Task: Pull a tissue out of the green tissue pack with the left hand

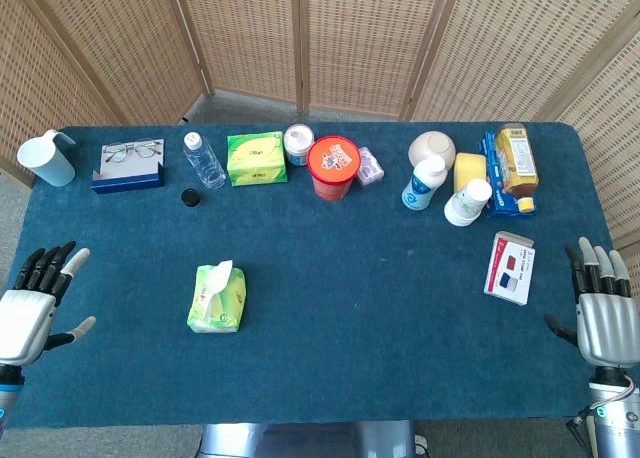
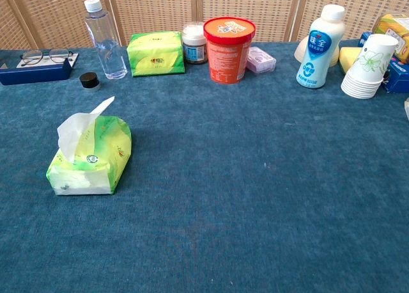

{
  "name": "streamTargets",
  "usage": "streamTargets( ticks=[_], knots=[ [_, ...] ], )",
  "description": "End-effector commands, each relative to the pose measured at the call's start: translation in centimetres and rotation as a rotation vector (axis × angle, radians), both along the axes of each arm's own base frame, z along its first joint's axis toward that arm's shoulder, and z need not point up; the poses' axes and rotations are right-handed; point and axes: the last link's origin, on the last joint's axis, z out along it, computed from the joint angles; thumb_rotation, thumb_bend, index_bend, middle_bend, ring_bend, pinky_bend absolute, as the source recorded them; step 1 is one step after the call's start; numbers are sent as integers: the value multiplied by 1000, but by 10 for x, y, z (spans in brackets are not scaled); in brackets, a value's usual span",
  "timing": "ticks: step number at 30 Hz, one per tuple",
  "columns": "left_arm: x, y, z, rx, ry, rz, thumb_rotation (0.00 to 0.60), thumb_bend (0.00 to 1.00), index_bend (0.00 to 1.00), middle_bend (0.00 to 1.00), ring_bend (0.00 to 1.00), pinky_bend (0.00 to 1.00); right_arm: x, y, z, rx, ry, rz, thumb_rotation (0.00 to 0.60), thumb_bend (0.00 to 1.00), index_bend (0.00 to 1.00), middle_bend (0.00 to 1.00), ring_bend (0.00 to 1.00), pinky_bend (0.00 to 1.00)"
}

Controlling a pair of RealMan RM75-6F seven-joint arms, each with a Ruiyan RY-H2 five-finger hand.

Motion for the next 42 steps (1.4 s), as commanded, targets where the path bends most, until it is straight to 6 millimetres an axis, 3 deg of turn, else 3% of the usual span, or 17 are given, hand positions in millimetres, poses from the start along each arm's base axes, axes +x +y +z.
streamTargets(
  ticks=[1, 8, 11, 13, 19, 31, 34, 35, 37, 39, 42],
  knots=[
    [1, 0, -1, -6, 0, -6, 600, 129, 0, 0, 0, 0, 0, 1, -1, 13, -13, 2, 600, 0, 0, 0, 0, 0],
    [12, 8, -13, -79, 15, -67, 600, 130, 0, 0, 0, 0, -1, 2, -2, 19, -24, 3, 600, 0, 0, 0, 0, 0],
    [28, 17, -26, -154, 59, -166, 600, 130, 0, 0, 0, 0, -1, 4, 0, 19, -29, 0, 600, 0, 0, 0, 0, 0],
    [51, 31, -43, -224, 128, -272, 600, 130, 0, 0, 0, 0, -1, 4, 3, 12, -38, -4, 600, 0, 0, 0, 0, 0],
    [88, 47, -69, -268, 172, -321, 600, 130, 0, 0, 0, 0, -3, 4, 7, 16, -57, -19, 600, 0, 0, 0, 0, 0],
    [112, 68, -113, -320, 221, -314, 600, 136, 0, 0, 0, 11, -5, 4, 18, 10, -102, -26, 600, 0, 0, 0, 0, 0],
    [116, 72, -121, -321, 238, -312, 600, 151, 4, 32, 34, 89, -6, 4, 20, 9, -114, -28, 600, 0, 0, 0, 0, 0],
    [118, 73, -124, -323, 239, -314, 600, 167, 20, 70, 69, 156, -6, 4, 20, 9, -117, -28, 600, 0, 0, 0, 0, 0],
    [122, 75, -126, -315, 245, -333, 600, 210, 102, 194, 175, 320, -6, 4, 21, 9, -121, -26, 600, 0, 0, 0, 0, 0],
    [124, 76, -127, -302, 264, -349, 600, 268, 253, 373, 331, 482, -6, 4, 22, 9, -125, -26, 600, 0, 0, 0, 0, 0],
    [123, 77, -126, -297, 286, -344, 600, 314, 372, 524, 466, 591, -6, 4, 22, 8, -130, -28, 600, 0, 0, 0, 0, 0]
  ],
)
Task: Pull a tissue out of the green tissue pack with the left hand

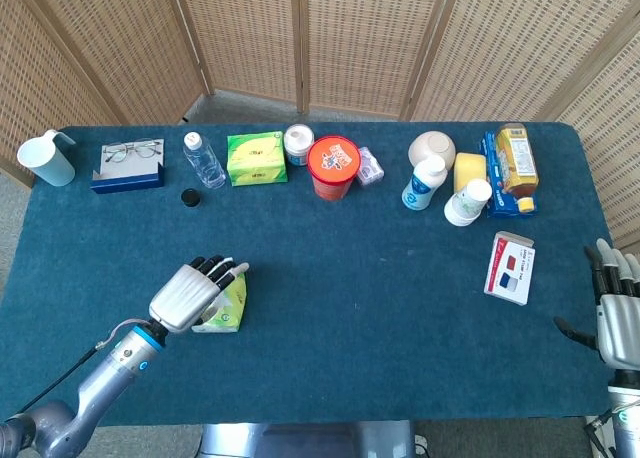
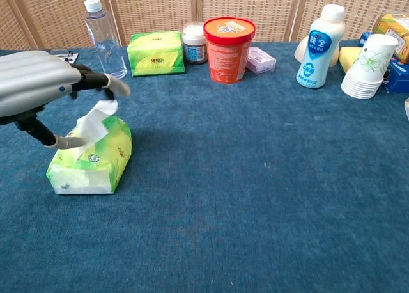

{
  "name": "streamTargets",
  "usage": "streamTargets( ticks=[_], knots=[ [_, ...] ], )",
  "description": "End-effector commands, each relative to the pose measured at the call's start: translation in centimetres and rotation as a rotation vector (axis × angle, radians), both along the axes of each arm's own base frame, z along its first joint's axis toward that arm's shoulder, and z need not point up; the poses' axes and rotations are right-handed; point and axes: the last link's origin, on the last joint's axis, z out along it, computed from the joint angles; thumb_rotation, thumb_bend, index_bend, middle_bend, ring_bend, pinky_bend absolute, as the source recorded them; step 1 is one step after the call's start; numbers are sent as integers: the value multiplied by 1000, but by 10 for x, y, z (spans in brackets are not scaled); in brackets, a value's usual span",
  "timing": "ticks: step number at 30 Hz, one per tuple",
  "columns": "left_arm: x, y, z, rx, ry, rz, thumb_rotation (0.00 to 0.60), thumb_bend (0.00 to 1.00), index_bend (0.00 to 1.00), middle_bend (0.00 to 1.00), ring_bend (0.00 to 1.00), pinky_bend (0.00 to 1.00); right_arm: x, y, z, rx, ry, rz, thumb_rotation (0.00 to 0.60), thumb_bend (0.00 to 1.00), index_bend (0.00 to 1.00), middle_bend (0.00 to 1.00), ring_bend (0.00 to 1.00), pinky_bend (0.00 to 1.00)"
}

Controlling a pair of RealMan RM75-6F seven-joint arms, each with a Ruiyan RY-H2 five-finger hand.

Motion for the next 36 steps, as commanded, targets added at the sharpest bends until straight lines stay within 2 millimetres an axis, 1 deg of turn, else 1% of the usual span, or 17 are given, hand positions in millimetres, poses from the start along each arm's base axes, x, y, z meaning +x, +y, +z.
streamTargets(
  ticks=[1, 6, 7, 10, 12, 17, 20, 22, 23, 25, 30, 32, 33, 35, 36],
  knots=[
    [0, 2, 1, 12, 19, -3, 600, 326, 393, 549, 488, 609, 0, 0, 0, 0, -2, -2, 600, 0, 0, 0, 0, 0],
    [-2, 3, 3, 31, 37, -7, 600, 448, 573, 728, 635, 717, 0, 0, -1, 8, -5, -2, 600, 0, 0, 0, 0, 0],
    [-3, 3, 4, 34, 35, -7, 600, 466, 594, 748, 653, 730, 0, 0, -1, 9, -4, -2, 600, 0, 0, 0, 0, 0],
    [-4, 2, 10, 58, 16, -16, 600, 561, 671, 818, 715, 782, 0, 0, -2, 10, -3, -3, 600, 0, 0, 0, 0, 0],
    [-6, 2, 16, 78, -3, -24, 600, 607, 711, 854, 748, 812, 0, 0, -2, 10, -3, -4, 600, 0, 0, 0, 0, 0],
    [-5, 0, 41, 115, -95, -34, 600, 616, 726, 868, 757, 820, 0, 0, -3, 11, 0, -5, 600, 0, 0, 0, 0, 0],
    [-2, -1, 61, 150, -147, -50, 600, 616, 728, 870, 760, 821, 0, 0, -4, 12, 2, -5, 600, 0, 0, 0, 0, 0],
    [0, -2, 77, 178, -178, -64, 600, 615, 729, 871, 763, 823, 0, 0, -4, 15, 4, -6, 600, 0, 0, 0, 0, 0],
    [2, -4, 95, 218, -209, -77, 600, 615, 729, 872, 765, 825, 0, 0, -5, 17, 6, -7, 600, 0, 0, 0, 0, 0],
    [1, -6, 113, 245, -229, -86, 600, 615, 732, 877, 768, 828, 0, 0, -6, 20, 10, -7, 600, 0, 0, 0, 0, 0],
    [-2, -7, 140, 292, -260, -82, 600, 613, 741, 892, 774, 831, 0, 1, -7, 19, 13, -7, 600, 0, 0, 0, 0, 0],
    [-2, -11, 154, 309, -290, -93, 600, 613, 741, 892, 774, 831, 0, 1, -7, 17, 13, -8, 600, 0, 0, 0, 0, 0],
    [-3, -13, 157, 312, -293, -97, 600, 613, 741, 892, 774, 831, 0, 1, -7, 17, 12, -8, 600, 0, 0, 0, 0, 0],
    [-5, -21, 172, 336, -303, -123, 600, 613, 741, 892, 773, 830, 0, 1, -8, 19, 14, -10, 600, 0, 0, 0, 0, 0],
    [-6, -24, 175, 335, -306, -126, 600, 613, 741, 892, 773, 830, 0, 1, -8, 20, 14, -10, 600, 0, 0, 0, 0, 0]
  ],
)
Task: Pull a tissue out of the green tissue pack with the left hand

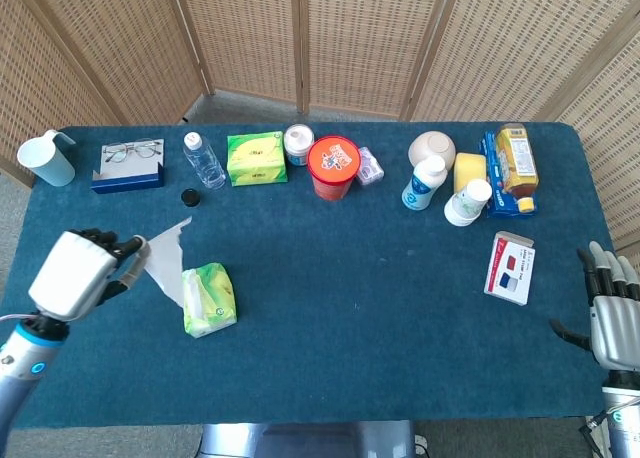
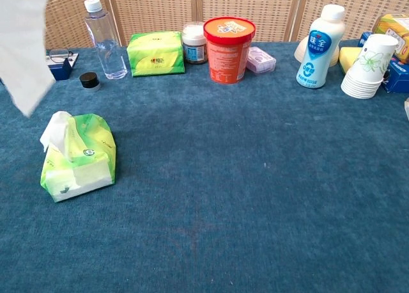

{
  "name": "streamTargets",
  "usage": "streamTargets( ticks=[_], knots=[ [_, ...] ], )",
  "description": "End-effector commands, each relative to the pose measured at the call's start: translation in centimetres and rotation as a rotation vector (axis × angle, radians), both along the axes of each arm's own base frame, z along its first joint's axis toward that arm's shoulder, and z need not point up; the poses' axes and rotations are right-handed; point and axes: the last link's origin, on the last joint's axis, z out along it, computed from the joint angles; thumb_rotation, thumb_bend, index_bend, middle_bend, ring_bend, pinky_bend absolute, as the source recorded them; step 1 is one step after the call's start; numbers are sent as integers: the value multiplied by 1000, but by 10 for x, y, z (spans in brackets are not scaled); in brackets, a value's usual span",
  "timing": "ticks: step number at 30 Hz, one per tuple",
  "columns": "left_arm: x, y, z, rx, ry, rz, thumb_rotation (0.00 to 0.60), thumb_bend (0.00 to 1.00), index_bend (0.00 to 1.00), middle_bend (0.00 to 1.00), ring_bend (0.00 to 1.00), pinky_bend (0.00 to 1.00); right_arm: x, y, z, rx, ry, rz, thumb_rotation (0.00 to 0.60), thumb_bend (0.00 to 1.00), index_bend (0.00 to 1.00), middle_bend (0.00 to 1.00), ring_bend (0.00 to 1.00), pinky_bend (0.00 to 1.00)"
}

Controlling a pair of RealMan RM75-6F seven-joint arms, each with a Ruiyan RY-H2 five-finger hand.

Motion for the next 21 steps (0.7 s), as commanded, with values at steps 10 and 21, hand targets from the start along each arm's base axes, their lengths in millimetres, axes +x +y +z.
streamTargets(
  ticks=[10, 21],
  knots=[
    [-30, -47, 23, -87, 99, -4, 600, 613, 741, 893, 769, 831, 2, 1, -6, 16, 19, 1, 600, 0, 0, 0, 0, 0],
    [-106, -65, -22, -245, 249, 143, 600, 603, 689, 837, 692, 828, 1, 0, -10, 29, 28, -6, 600, 0, 0, 0, 0, 0]
  ],
)
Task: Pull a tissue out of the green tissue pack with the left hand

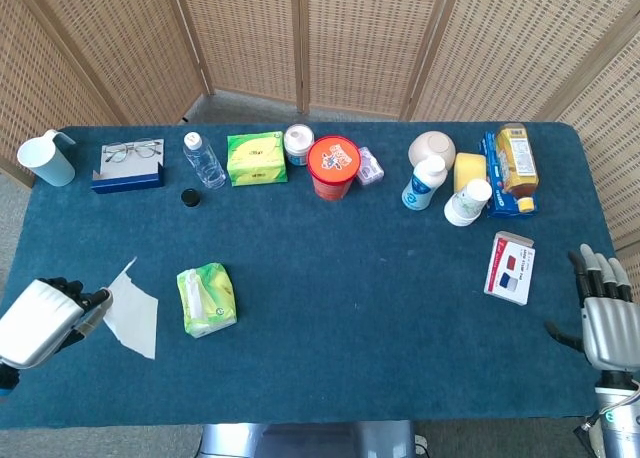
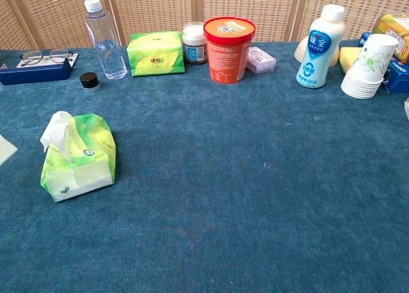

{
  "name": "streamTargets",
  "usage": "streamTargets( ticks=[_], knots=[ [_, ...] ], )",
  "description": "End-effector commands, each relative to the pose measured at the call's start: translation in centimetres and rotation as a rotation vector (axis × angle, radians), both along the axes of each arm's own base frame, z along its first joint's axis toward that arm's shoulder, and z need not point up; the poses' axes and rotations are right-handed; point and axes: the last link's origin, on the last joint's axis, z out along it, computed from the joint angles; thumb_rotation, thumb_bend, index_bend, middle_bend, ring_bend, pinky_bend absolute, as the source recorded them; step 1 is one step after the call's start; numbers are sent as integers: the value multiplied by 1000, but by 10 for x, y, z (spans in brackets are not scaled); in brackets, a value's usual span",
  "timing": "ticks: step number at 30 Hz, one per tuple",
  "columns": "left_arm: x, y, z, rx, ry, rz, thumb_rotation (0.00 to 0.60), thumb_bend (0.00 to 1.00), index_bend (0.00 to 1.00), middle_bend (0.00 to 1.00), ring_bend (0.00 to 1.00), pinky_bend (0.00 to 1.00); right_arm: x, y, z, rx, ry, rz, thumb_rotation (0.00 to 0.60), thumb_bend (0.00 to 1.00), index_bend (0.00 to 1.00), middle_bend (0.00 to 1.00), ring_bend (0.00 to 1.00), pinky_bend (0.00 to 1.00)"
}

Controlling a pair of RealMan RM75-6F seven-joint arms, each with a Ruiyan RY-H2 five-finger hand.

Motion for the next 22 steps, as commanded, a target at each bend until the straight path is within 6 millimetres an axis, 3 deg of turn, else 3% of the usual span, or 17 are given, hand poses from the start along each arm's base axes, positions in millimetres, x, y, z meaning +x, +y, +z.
streamTargets(
  ticks=[1, 2, 4, 6, 7, 9, 11, 22],
  knots=[
    [-36, -11, -25, -86, 53, 97, 600, 596, 661, 803, 661, 816, 0, 0, -1, 5, 3, -2, 600, 0, 0, 0, 0, 0],
    [-45, -13, -29, -106, 67, 133, 600, 565, 591, 711, 582, 764, 0, 0, -2, 5, 4, -4, 600, 0, 0, 0, 0, 0],
    [-54, -17, -32, -139, 54, 196, 600, 433, 397, 428, 318, 556, 0, 0, -2, 5, 4, -6, 600, 0, 0, 0, 0, 0],
    [-57, -16, -29, -114, 23, 221, 600, 225, 177, 95, 39, 287, 0, 0, -2, 6, 4, -9, 600, 0, 0, 0, 0, 0],
    [-58, -14, -24, -60, 22, 211, 596, 167, 128, 43, 6, 236, -1, 0, -3, 9, 5, -11, 600, 0, 0, 0, 0, 0],
    [-58, -15, -21, -4, -9, 213, 578, 40, 37, 0, 0, 164, -1, 0, -3, 14, 6, -15, 600, 0, 0, 0, 0, 0],
    [-58, -17, -16, 27, -47, 239, 568, 2, 6, 0, 0, 130, -1, 0, -4, 18, 11, -16, 600, 0, 0, 0, 0, 0],
    [-49, -27, -4, 130, -208, 377, 600, 0, 0, 0, 0, 66, 2, 3, -4, 17, 16, -5, 600, 0, 0, 0, 0, 0]
  ],
)
